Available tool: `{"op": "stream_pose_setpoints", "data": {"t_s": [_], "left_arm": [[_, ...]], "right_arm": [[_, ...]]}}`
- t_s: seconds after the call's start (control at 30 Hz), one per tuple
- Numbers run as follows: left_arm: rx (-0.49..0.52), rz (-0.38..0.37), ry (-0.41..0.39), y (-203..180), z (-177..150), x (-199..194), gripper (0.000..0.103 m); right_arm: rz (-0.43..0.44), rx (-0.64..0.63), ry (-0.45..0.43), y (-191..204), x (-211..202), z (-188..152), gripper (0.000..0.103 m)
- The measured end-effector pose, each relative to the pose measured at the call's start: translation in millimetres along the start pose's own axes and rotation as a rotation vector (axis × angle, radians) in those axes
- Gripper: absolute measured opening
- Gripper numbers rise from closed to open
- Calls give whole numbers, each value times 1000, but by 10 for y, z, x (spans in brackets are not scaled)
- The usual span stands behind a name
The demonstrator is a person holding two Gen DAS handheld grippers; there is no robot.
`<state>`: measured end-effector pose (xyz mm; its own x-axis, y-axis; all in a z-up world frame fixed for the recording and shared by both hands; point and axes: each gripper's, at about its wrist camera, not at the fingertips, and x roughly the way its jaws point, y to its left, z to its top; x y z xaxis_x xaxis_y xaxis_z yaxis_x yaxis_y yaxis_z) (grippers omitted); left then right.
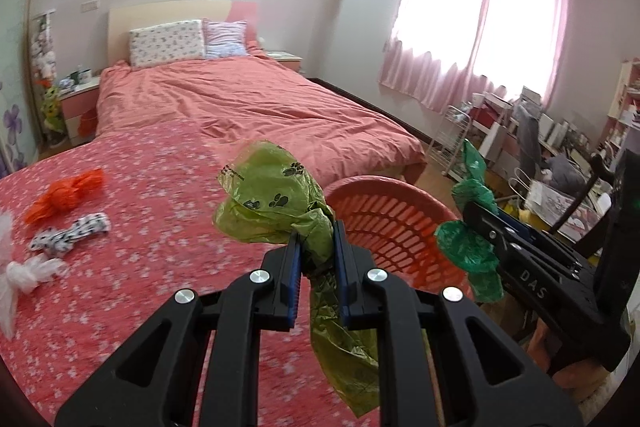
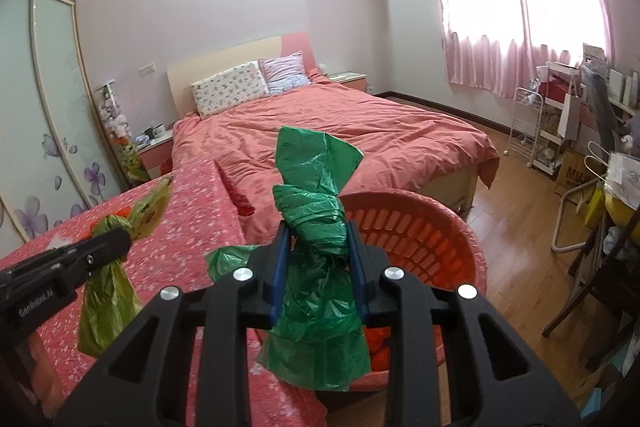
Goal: Collect trash
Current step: 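Carry the green and yellow-green bags in both tools over the basket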
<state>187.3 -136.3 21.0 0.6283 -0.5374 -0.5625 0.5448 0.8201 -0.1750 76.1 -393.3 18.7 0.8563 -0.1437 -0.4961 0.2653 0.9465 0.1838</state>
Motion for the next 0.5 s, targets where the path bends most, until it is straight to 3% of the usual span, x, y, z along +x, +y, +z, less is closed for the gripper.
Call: {"op": "stream_pose_setpoints", "data": {"t_s": [0.5], "left_arm": [[68,-89,43,-448,-13,467,15]], "right_arm": [[-54,60,14,-397,285,-12,28]]}}
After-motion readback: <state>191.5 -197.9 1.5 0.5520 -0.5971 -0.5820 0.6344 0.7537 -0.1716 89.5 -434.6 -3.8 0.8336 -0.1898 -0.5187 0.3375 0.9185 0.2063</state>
